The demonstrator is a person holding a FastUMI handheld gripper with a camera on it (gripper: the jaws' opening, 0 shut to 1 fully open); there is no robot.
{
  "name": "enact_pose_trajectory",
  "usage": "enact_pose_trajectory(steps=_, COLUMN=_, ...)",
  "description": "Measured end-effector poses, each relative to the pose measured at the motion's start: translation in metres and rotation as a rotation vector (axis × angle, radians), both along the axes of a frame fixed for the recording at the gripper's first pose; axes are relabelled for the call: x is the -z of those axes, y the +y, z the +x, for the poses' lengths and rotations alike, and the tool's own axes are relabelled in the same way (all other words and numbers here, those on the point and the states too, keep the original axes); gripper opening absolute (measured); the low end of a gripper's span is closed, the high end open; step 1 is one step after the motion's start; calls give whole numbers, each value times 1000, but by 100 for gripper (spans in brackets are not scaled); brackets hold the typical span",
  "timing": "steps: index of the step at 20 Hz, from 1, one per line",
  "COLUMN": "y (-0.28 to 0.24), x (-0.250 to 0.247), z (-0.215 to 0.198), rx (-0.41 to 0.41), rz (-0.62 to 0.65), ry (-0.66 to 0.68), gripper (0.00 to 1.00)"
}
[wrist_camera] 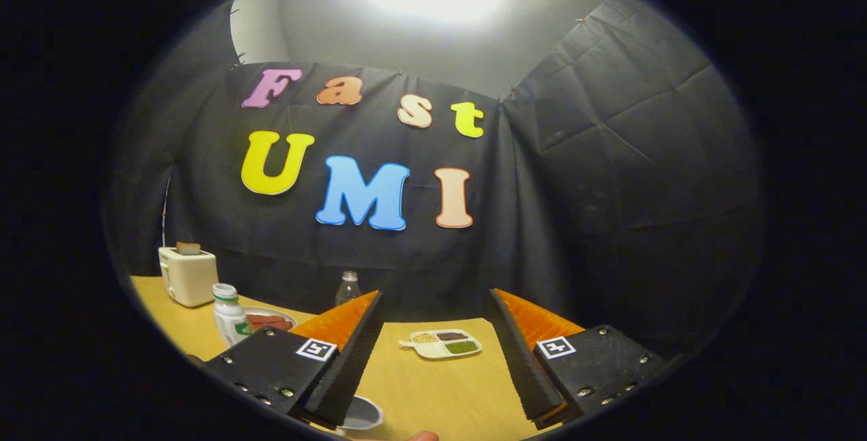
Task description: Take the bottle from table, then pour the juice into the cup, finally place the bottle on the coaster
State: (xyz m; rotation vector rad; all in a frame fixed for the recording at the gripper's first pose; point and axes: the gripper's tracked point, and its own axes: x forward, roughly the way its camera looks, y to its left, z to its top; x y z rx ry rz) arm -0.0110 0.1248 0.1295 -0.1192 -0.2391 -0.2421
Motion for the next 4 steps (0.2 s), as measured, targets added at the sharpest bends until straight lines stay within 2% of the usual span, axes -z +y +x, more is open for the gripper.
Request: enact_pose_trajectory(steps=4, y=-35, x=49, z=19, rx=-113, rz=-82, ry=75, gripper=92)
